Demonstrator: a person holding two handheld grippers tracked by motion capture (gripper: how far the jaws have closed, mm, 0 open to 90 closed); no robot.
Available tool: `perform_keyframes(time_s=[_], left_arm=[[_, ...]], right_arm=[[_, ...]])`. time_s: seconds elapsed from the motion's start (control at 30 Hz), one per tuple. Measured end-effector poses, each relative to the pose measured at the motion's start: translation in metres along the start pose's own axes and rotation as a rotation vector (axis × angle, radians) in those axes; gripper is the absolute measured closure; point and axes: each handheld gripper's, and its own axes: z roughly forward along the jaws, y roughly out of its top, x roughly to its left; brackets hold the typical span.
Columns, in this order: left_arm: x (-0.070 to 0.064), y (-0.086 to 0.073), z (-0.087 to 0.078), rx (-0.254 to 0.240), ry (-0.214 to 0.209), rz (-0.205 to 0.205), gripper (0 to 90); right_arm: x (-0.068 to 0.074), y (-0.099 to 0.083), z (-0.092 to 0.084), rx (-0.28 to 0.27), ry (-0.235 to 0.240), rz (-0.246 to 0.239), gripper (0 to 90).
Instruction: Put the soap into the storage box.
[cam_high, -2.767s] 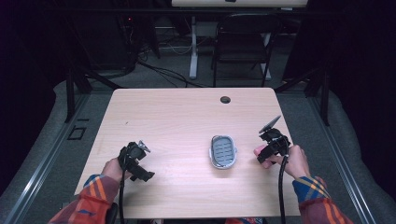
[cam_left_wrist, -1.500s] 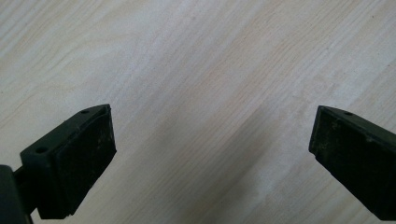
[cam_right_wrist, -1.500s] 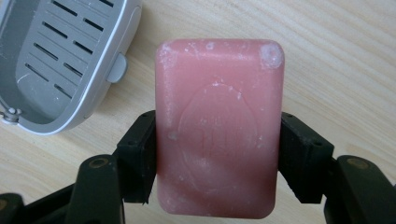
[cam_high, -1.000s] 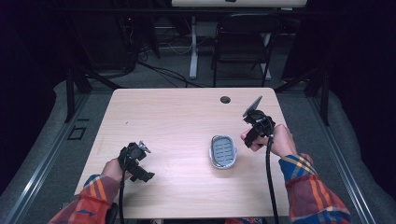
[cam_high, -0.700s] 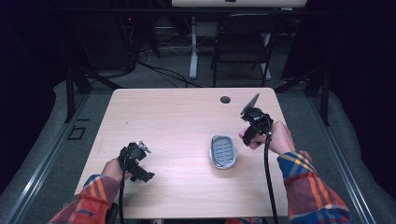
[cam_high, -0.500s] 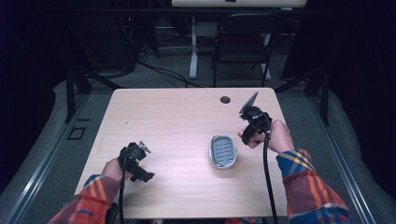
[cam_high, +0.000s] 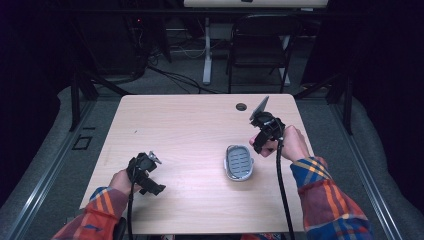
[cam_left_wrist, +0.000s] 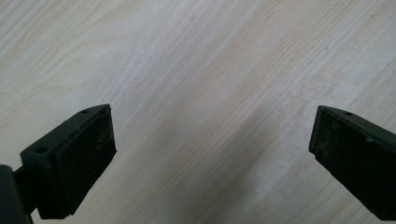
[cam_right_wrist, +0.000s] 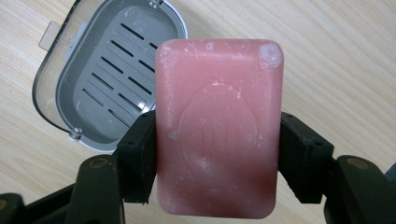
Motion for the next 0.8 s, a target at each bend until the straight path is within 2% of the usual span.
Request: perform_keyframes(time_s=[0.27, 0.3, 0.8], left_arm=[[0.000, 0.000, 0.000, 0.000, -0.003, 0.000, 0.4], [0.000, 0.000, 0.000, -0.001, -0.002, 0.001, 0.4], [0.000, 0.000, 0.000, -0.002, -0.004, 0.000, 0.4]], right_arm=[[0.009, 0.008, 0.004, 0.000, 0.002, -0.012, 36.8], [0.010, 0.010, 0.004, 0.014, 0.004, -0.023, 36.8], [0.026, 0.023, 0.011, 0.047, 0.011, -0.054, 36.8]])
